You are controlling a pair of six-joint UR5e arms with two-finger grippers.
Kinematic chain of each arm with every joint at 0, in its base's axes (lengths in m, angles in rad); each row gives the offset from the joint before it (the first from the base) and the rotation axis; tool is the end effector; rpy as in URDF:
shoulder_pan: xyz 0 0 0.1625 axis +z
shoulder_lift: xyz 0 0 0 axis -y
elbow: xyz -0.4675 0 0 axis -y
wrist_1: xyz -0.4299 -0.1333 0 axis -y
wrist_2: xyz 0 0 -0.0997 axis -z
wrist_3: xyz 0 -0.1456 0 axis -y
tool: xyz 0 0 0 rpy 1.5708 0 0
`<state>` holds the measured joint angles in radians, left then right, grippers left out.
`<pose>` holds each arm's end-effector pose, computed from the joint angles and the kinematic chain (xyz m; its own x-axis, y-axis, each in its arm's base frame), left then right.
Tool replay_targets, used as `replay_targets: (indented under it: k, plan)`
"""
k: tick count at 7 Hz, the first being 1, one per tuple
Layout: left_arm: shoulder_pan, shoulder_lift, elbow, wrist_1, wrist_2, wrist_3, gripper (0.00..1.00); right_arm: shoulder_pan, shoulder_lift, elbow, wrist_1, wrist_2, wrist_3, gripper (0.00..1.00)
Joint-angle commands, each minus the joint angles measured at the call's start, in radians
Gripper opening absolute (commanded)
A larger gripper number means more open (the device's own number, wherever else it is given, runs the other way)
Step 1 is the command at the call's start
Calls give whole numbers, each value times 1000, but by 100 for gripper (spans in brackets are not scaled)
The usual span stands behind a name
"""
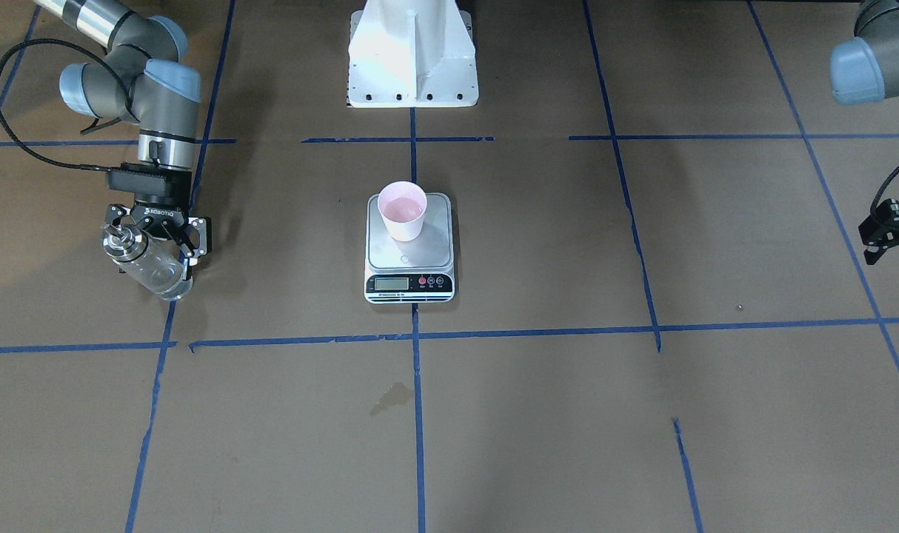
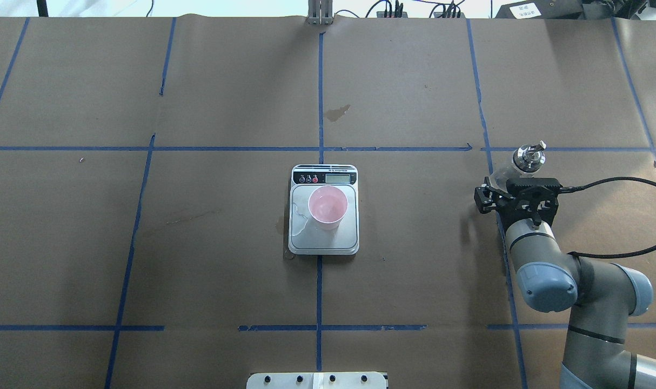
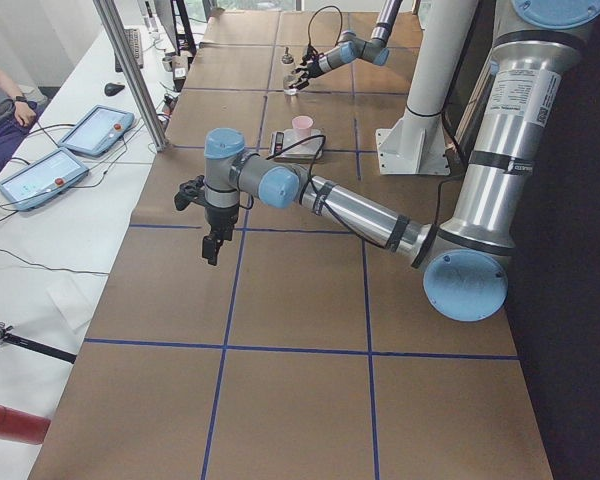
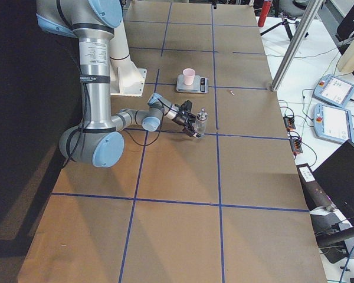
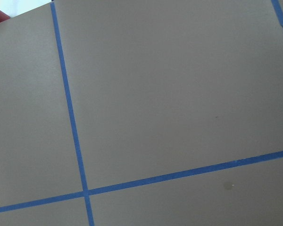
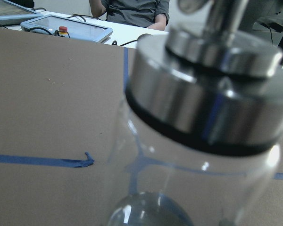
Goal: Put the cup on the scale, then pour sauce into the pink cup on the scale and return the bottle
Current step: 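Lift the glass bottle with the right gripper and move it toward the scale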
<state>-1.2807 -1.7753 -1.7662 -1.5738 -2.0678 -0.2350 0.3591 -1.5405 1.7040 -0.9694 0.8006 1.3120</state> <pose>0.1198 -0.6246 0.5315 0.8284 0.2135 -0.5179 -0.0722 0.9575 0.2792 -0.4630 -0.4245 0.5662 0.8330 0.1165 0.5408 -0.5074 0.5507 0.6628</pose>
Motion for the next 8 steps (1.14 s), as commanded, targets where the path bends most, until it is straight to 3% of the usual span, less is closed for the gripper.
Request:
replay_targets:
  k: [1,2,3,5,8]
  plan:
    - [-2,-1,-1,0,0,-4,100,29,28,-17,5,2,-19,100]
    - [-2,-1,-2,0,0,-7,100,35,40,-17,5,3,-25,69]
    - [-2,0,-6,0,-3,-10,100,47,40,-17,33,9,-31,1]
    - [-2,-3,-12,1,-6,-61,100,89,48,-4,109,87,-155,0]
    - [-2,-1,-16,1,-9,-63,100,123,75,93,95,158,-454,0]
